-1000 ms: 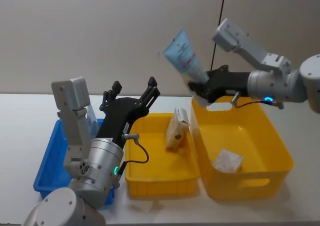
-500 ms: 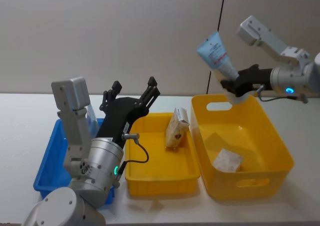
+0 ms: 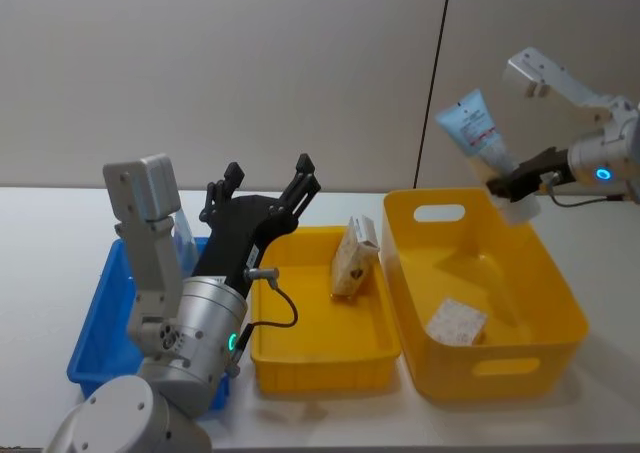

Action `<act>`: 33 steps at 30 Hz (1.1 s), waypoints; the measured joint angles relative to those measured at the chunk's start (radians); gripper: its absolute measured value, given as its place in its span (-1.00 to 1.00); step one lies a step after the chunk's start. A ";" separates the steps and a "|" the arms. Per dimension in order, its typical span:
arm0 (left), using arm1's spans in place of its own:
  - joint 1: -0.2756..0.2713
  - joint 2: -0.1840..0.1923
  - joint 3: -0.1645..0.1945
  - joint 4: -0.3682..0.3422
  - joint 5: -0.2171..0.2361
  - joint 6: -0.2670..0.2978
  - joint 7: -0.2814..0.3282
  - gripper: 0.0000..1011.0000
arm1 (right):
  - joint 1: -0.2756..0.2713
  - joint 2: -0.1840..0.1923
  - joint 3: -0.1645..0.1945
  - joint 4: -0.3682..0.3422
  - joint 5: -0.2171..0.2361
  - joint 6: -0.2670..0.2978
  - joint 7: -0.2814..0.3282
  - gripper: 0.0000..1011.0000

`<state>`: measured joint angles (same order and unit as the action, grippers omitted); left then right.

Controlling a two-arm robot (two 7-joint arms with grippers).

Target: Bimanual collaborative sorting of washing and personal care products

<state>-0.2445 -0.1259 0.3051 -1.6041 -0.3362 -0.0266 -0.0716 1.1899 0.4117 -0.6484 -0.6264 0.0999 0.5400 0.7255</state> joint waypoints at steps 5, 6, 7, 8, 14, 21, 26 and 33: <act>0.000 0.000 0.000 0.000 0.000 0.000 0.000 0.98 | 0.048 -0.029 -0.014 0.098 -0.016 -0.027 0.024 -0.64; 0.000 0.000 0.000 0.000 0.000 0.000 0.000 0.98 | 0.055 -0.033 -0.016 0.112 -0.018 -0.032 0.028 -0.64; 0.000 0.000 0.000 0.000 0.000 0.000 0.000 0.98 | 0.068 -0.042 -0.019 0.135 -0.023 -0.042 0.038 -0.64; 0.000 0.000 0.000 0.000 0.000 0.000 0.000 0.98 | 0.076 -0.048 -0.021 0.149 -0.025 -0.047 0.042 -0.64; 0.000 0.000 0.000 0.000 0.000 0.000 0.000 0.98 | 0.115 -0.074 -0.038 0.210 -0.043 -0.077 0.075 -0.64; 0.000 0.000 0.000 0.000 0.000 0.000 0.000 0.98 | 0.134 -0.088 -0.049 0.230 -0.059 -0.084 0.105 -0.64; 0.000 0.000 0.000 0.000 0.000 0.000 0.000 0.98 | 0.142 -0.093 -0.053 0.236 -0.066 -0.086 0.119 -0.64; 0.000 0.000 0.000 0.000 0.000 0.000 0.000 0.98 | 0.147 -0.098 -0.056 0.240 -0.072 -0.087 0.130 -0.30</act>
<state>-0.2445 -0.1259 0.3051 -1.6041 -0.3362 -0.0267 -0.0717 1.3373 0.3141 -0.7047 -0.3865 0.0281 0.4532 0.8555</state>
